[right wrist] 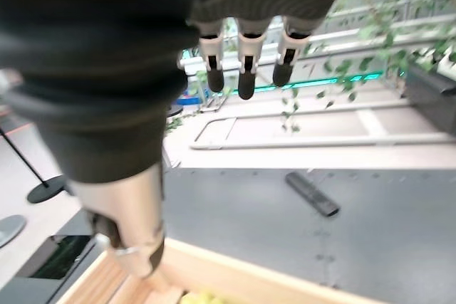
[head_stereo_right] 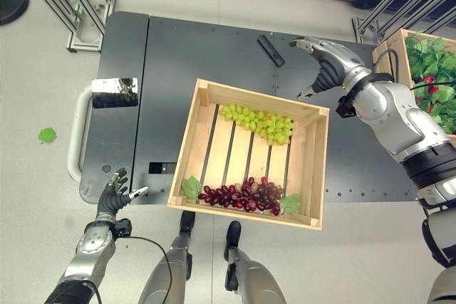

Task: Pick up the fruits from the basket on one side to the basket on the other side

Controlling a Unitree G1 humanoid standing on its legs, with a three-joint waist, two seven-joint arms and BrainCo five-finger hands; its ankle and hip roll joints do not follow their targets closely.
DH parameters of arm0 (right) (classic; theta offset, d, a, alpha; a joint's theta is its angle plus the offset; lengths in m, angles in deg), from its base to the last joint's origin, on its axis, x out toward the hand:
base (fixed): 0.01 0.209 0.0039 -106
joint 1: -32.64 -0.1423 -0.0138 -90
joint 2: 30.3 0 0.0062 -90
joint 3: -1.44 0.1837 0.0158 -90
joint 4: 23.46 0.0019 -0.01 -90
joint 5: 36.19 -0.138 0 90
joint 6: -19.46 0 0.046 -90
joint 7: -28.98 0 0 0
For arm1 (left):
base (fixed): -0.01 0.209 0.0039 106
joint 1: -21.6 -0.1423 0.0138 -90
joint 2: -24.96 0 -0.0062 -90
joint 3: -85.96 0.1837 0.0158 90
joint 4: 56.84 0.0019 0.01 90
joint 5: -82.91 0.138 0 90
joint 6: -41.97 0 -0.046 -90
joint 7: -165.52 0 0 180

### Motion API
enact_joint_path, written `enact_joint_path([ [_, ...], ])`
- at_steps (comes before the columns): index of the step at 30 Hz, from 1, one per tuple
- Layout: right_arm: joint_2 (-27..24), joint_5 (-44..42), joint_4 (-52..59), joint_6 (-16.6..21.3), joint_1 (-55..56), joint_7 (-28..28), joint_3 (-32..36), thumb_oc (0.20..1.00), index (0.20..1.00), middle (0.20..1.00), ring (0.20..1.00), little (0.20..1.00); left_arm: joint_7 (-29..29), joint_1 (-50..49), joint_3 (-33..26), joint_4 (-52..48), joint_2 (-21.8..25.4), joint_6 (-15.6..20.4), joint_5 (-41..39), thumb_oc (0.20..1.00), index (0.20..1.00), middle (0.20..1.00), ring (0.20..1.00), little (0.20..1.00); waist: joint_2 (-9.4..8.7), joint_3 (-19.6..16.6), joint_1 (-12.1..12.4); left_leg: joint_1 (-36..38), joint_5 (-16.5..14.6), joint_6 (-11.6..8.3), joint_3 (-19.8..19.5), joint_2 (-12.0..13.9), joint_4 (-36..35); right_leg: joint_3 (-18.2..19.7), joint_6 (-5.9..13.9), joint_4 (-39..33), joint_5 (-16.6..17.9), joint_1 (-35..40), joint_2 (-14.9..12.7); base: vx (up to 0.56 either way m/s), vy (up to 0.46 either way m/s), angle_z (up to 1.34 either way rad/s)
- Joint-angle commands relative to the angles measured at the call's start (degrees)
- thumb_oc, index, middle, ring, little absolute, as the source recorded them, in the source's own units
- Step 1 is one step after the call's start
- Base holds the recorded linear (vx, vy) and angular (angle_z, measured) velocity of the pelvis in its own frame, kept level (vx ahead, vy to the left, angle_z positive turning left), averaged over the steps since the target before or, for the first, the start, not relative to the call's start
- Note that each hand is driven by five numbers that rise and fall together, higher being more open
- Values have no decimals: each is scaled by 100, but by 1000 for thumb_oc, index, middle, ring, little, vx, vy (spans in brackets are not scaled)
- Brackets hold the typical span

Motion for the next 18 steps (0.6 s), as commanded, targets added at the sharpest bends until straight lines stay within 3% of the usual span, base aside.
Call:
enact_joint_path([
  [1,127,-265,-16,-102,32,-5,80,1000,1000,1000,1000,1000,-105,-92,-189,-145,110,237,-162,1000,1000,1000,1000,1000,-115,-240,86,-87,-631,-315,-109,340,736,18,461,998,-541,-625,-288,-32,-19,2],
  [6,504,-202,-158,-140,341,72,128,1000,1000,1000,1000,1000,-161,-5,-208,-109,103,218,-126,1000,1000,1000,1000,1000,-150,-128,130,-114,-611,-313,-130,351,726,-2,446,954,-515,-632,-284,-21,-6,3],
  [18,751,30,-108,-168,666,155,210,1000,1000,1000,1000,1000,-264,70,-219,-43,26,224,-95,1000,1000,1000,1000,1000,-167,16,157,-141,-583,-314,-159,350,713,-13,431,897,-493,-631,-275,-6,0,2],
])
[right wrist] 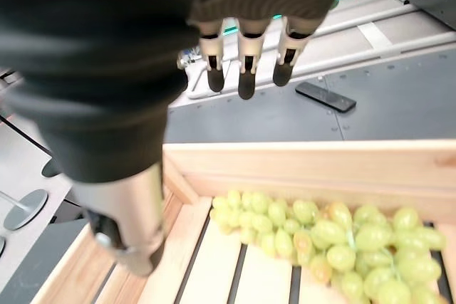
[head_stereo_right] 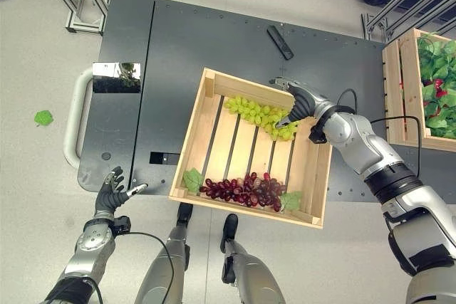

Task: Pick up the fruits from the basket on one side to the basket on the other side

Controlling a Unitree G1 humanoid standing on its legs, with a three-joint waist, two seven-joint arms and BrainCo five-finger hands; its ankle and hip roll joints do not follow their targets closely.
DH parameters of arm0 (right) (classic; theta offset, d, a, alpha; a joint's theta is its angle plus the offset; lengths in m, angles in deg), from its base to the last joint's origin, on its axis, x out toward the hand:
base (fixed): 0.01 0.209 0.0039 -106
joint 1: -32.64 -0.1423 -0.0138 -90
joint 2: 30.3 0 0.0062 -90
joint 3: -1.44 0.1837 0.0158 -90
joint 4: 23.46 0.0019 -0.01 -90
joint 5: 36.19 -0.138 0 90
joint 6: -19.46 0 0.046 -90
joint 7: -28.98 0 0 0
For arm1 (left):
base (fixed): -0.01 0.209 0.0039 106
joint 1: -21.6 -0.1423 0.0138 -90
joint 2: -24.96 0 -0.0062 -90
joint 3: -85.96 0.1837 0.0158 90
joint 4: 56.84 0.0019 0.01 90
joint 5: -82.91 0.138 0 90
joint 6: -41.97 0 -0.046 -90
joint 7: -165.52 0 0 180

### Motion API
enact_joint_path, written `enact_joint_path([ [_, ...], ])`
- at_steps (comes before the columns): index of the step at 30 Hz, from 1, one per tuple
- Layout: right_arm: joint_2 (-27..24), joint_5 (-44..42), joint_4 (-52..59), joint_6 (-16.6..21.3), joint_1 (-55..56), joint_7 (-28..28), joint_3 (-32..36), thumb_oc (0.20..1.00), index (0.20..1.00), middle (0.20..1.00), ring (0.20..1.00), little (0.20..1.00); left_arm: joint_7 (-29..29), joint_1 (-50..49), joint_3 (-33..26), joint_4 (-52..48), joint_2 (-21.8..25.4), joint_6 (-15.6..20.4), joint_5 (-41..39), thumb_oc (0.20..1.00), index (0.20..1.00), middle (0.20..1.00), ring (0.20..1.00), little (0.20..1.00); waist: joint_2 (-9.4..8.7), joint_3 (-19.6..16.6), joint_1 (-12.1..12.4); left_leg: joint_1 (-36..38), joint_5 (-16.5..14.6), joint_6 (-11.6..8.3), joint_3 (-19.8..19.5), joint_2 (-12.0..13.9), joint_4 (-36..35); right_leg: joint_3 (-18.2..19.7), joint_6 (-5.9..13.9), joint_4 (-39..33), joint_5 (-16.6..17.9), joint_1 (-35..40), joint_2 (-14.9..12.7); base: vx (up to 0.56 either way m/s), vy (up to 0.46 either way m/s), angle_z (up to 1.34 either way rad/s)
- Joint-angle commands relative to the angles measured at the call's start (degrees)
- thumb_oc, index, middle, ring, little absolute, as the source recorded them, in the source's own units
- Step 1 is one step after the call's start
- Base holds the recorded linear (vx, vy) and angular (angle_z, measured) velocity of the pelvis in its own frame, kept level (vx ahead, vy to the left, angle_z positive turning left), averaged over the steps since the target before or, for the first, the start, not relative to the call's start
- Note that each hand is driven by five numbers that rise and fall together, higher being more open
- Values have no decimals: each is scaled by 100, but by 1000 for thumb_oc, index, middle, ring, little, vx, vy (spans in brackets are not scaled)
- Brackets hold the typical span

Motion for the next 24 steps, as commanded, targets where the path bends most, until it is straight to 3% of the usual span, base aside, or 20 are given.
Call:
enact_joint_path([
  [1,-55,75,134,8,-22,-62,195,1000,1000,1000,1000,1000,-125,36,-198,-156,-6,223,-36,1000,1000,1000,1000,1000,-57,-144,36,-34,-592,-303,-48,362,663,-8,431,896,-497,-586,-281,0,0,0],
  [17,161,422,357,72,516,-375,617,1000,1000,1000,1000,1000,-173,115,-71,-163,-115,186,-13,1000,1000,1000,1000,1000,7,-62,45,-132,-555,-288,-143,352,644,-77,448,929,-511,-677,-305,2,-1,2],
  [24,92,393,1097,160,1262,-108,1027,1000,1000,1000,1000,1000,-155,68,-102,-211,-136,196,75,1000,1000,1000,1000,1000,-36,-86,5,-166,-546,-281,-168,342,618,-110,448,902,-523,-682,-314,5,-5,4],
])
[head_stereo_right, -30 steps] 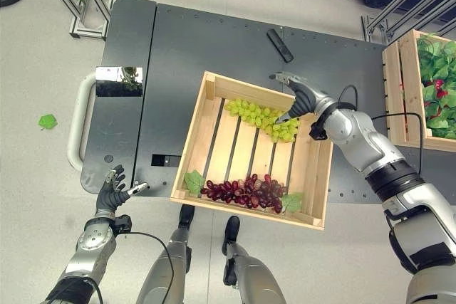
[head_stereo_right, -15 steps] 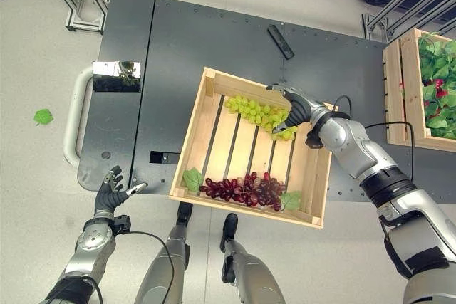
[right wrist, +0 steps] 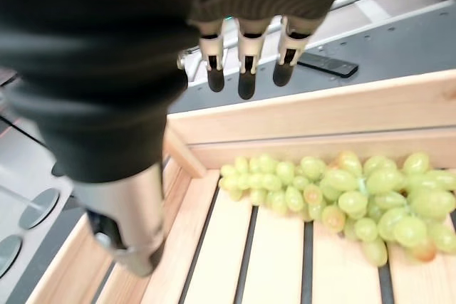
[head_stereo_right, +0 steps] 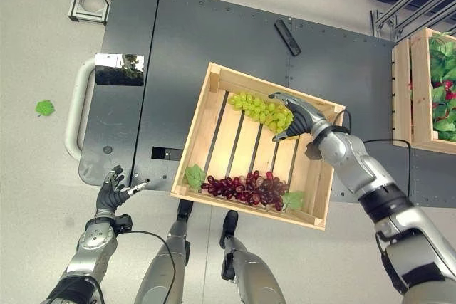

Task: Pick up the fruits from the basket on one side to the basket on the other side

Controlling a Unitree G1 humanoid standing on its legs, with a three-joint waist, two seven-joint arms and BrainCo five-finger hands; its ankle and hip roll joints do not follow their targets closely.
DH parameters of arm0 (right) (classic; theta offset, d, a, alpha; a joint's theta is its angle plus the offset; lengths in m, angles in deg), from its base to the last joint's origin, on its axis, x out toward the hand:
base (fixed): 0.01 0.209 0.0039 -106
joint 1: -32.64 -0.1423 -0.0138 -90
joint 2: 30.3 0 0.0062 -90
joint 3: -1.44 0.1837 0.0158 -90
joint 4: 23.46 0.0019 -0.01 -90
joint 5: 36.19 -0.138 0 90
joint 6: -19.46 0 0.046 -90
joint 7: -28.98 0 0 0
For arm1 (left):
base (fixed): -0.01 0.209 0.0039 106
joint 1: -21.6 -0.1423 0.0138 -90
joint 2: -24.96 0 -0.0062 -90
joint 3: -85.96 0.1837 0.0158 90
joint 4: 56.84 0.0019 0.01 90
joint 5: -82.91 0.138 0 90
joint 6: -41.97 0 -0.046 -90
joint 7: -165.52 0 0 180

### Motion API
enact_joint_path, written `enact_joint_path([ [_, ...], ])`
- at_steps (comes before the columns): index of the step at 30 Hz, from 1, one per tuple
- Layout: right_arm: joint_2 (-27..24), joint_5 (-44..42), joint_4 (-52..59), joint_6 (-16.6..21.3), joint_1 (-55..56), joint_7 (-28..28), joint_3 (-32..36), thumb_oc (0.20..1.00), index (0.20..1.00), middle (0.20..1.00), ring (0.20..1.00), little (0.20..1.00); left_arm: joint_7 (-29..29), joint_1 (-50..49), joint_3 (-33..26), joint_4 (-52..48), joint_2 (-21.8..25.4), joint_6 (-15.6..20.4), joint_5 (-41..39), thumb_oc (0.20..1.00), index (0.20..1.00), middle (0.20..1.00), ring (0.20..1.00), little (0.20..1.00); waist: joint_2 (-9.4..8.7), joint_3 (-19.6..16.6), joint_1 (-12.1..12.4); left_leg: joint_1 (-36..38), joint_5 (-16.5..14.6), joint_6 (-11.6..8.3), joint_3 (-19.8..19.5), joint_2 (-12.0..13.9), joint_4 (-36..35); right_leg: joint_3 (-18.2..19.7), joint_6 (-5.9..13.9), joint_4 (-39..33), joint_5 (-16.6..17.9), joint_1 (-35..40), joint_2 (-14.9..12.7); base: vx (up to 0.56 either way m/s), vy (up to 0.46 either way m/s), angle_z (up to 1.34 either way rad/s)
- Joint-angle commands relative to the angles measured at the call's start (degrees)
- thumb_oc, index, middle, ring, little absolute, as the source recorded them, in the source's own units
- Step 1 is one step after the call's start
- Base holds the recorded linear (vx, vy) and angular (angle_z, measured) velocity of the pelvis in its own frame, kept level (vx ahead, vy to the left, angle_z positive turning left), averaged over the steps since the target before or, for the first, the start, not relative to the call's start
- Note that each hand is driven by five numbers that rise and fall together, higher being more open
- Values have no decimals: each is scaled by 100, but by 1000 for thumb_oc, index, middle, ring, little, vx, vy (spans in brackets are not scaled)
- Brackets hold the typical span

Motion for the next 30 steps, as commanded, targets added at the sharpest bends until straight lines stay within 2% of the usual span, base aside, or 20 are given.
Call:
enact_joint_path([
  [1,-213,19,325,144,33,26,175,1000,1000,1000,1000,1000,-45,15,-109,-202,-80,206,72,1000,1000,1000,1000,1000,-40,-112,-4,29,-569,-262,-24,353,581,18,450,898,-519,-550,-326,0,0,0],
  [7,-26,232,44,15,-60,48,-3,1000,1000,1000,1000,1000,-30,36,-49,-258,-65,178,109,1000,1000,1000,1000,1000,-20,-50,28,-27,-584,-261,-38,345,639,21,449,905,-500,-605,-330,0,0,0],
  [17,567,485,-1428,-335,-1038,-686,-299,1000,1000,1000,1000,1000,-102,41,63,-682,-65,165,-188,1000,1000,1000,1000,1000,158,139,162,-551,-558,-254,-129,266,867,-53,437,1166,-494,-1126,-361,-17,-4,1],
  [21,663,426,-2057,-404,-1412,-973,-349,1000,1000,1000,1000,1000,-107,-23,109,-988,-56,169,-232,1000,1000,1000,1000,1000,290,139,200,-1036,-570,-249,-194,191,1092,-118,426,1443,-543,-1587,-402,-17,1,4],
  [24,716,436,-2204,-448,-1538,-1094,-357,1000,1000,1000,1000,1000,-137,-24,124,-1091,-58,169,-266,1000,1000,1000,1000,1000,355,139,207,-1232,-574,-243,-222,161,1187,-146,421,1580,-566,-1802,-429,-29,6,16],
  [30,841,589,-2655,-536,-1940,-1523,-382,1000,1000,1000,1000,1000,-192,-89,245,-1300,-136,193,-344,1000,1000,1000,1000,1000,598,139,288,-1781,-535,-224,-321,80,1328,-254,431,1841,-612,-2365,-513,-23,-1,11],
])
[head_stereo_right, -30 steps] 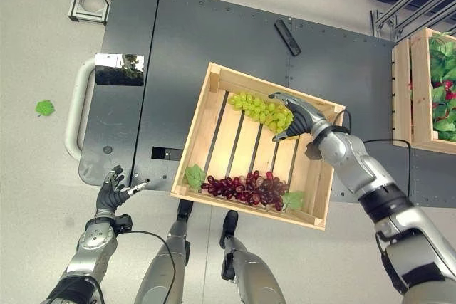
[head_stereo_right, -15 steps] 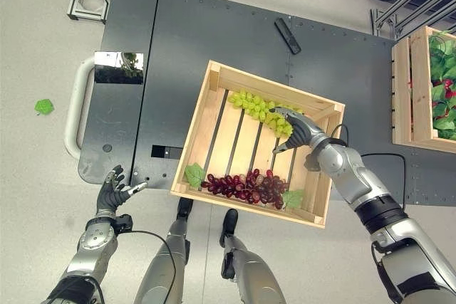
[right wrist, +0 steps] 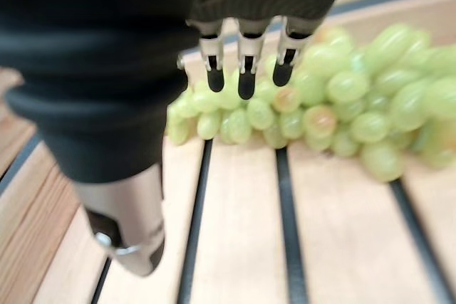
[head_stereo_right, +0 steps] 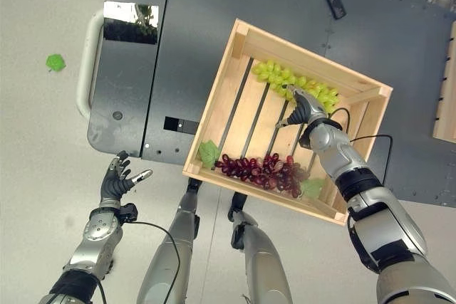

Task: Pick up the fruits from the basket on one side to the basket on the other side

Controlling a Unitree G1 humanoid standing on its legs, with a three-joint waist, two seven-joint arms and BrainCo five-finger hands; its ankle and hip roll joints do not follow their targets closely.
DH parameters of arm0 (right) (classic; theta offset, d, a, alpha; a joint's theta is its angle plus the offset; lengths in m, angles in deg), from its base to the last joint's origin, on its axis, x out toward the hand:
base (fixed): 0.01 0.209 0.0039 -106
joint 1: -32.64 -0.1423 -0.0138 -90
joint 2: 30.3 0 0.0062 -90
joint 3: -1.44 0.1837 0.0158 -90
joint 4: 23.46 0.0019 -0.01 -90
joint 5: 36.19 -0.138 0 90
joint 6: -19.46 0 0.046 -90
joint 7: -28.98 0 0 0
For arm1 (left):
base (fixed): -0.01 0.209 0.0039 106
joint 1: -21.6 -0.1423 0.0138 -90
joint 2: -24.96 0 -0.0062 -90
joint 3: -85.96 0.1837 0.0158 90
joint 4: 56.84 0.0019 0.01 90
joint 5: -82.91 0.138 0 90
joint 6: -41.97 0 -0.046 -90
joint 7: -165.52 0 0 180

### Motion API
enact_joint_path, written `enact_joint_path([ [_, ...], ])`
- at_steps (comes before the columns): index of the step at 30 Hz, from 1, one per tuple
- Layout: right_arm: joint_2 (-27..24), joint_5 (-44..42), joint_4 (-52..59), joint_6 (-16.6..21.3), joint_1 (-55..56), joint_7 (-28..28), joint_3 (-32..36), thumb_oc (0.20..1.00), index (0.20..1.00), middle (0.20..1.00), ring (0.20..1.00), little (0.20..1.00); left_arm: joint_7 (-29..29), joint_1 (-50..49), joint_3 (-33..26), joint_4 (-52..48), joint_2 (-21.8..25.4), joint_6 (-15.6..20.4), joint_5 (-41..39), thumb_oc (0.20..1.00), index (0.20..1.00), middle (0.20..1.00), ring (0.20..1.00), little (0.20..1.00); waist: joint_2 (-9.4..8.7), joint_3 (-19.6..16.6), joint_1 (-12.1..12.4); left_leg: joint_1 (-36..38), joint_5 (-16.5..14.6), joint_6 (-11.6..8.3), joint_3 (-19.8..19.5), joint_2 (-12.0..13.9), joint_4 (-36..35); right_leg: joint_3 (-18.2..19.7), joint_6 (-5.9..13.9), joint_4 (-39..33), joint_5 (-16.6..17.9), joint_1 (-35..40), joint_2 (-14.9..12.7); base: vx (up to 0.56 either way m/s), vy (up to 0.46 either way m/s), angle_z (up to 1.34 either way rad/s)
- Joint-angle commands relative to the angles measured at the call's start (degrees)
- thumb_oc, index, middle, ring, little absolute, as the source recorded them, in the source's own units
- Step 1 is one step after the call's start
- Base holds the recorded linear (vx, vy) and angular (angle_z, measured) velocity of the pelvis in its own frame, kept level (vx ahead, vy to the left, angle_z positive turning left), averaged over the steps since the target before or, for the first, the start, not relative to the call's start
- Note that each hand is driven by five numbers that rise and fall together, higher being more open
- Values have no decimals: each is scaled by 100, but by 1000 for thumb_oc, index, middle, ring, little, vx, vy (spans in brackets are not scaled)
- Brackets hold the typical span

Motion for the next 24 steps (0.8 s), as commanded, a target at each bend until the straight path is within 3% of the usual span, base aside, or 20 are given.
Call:
enact_joint_path([
  [1,-253,230,-5,-34,-240,-666,-5,1000,1000,1000,1000,1000,-173,-145,117,-491,-153,218,-113,1000,1000,1000,1000,1000,350,-116,-49,-200,-648,-143,-18,167,716,-43,606,122,23,-407,-351,-15,9,15],
  [11,-99,764,-387,-314,-233,-1584,128,1000,1000,1000,1000,1000,-489,-59,456,-546,-179,279,7,1000,1000,1000,1000,1000,625,-116,-30,-375,-595,-121,-98,92,645,-95,631,273,-50,-661,-431,-11,7,6],
  [24,263,629,-550,-396,57,-2244,380,1000,1000,1000,1000,1000,-831,47,747,-483,-181,298,155,1000,1000,1000,1000,1000,706,-116,-123,-387,-559,-100,-96,45,599,-48,652,257,-13,-689,-479,-2,3,1],
])
